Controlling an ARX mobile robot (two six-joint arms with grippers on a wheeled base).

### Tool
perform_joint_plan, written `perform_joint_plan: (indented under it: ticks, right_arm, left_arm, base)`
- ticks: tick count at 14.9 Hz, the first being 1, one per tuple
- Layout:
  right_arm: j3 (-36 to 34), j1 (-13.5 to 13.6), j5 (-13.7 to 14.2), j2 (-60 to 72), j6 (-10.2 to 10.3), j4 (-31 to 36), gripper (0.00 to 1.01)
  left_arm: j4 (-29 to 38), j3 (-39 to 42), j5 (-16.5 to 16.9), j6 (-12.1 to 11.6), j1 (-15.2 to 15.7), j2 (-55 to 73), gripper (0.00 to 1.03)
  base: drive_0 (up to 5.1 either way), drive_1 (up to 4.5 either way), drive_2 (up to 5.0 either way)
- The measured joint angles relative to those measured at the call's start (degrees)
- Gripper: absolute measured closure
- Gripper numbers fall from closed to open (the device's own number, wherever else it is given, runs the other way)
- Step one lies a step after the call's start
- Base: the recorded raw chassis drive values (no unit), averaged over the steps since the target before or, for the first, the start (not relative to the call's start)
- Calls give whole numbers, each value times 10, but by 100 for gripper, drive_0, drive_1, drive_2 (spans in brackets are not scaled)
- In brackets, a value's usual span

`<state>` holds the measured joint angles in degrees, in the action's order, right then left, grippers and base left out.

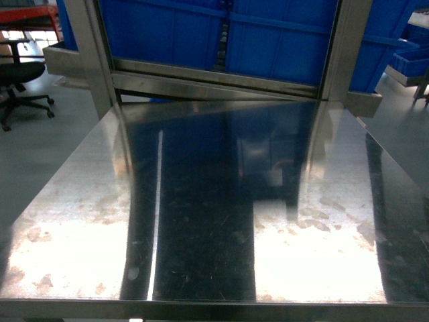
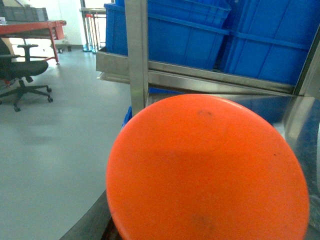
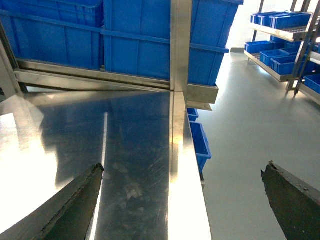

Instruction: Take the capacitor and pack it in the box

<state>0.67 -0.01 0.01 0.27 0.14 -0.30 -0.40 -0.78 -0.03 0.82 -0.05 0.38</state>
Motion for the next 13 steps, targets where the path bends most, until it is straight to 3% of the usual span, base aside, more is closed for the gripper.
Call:
perform_joint_plan:
  ticks: [13]
  right_arm:
    - [0,0,0,0,0,0,3]
  left_arm:
    - [0,0,0,-2,0,0,59]
  base:
    - [0,0,0]
